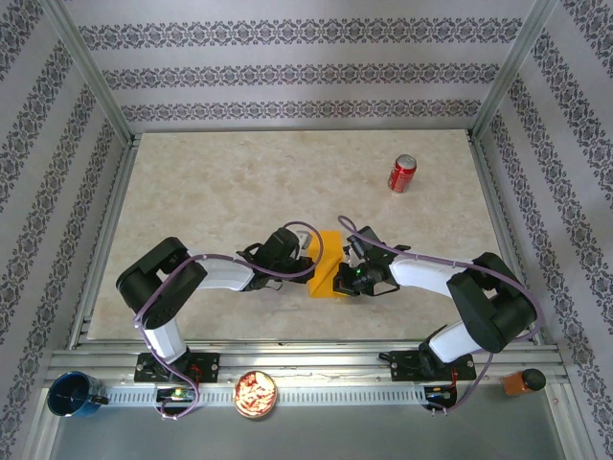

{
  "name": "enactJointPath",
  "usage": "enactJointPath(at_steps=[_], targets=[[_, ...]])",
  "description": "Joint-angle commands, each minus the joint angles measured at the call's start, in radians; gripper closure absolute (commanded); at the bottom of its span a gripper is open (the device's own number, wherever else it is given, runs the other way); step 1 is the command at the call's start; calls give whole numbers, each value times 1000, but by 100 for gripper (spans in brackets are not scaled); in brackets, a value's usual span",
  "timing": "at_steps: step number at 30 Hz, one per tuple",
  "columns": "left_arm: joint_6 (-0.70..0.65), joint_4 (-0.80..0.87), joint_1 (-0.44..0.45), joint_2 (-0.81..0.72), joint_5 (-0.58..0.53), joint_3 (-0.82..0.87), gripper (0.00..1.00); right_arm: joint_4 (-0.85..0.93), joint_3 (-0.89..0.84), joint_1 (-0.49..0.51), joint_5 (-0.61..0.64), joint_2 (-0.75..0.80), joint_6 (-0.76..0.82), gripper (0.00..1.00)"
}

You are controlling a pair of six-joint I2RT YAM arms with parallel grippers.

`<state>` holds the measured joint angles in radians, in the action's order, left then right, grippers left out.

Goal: Fold a paper plane with a square sheet of paper (pick it up from the middle)
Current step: Fold the triangle a second time at the center of the table.

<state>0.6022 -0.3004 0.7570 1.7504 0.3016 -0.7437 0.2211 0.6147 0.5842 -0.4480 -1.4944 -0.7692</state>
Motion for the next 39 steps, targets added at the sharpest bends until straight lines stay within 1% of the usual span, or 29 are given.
enactJointPath(at_steps=[1,14,22,26,33,39], targets=[[-25,-16,-18,18,25,-23,95,39,-3,-10,-6,-16,21,100],[-28,3,-30,12,-4,-27,95,43,0,-11,-12,-17,24,100],[-38,0,-31,32,49,-41,95,43,0,-12,-11,-15,24,100],[-37,-3,-31,42,83,-42,97,34,15,-12,-15,-6,16,100],[-32,-6,-31,55,108,-48,97,-31,30,-6,-32,43,-33,98],[-24,-6,-31,58,107,-51,97,-104,14,8,-44,-2,-64,97]])
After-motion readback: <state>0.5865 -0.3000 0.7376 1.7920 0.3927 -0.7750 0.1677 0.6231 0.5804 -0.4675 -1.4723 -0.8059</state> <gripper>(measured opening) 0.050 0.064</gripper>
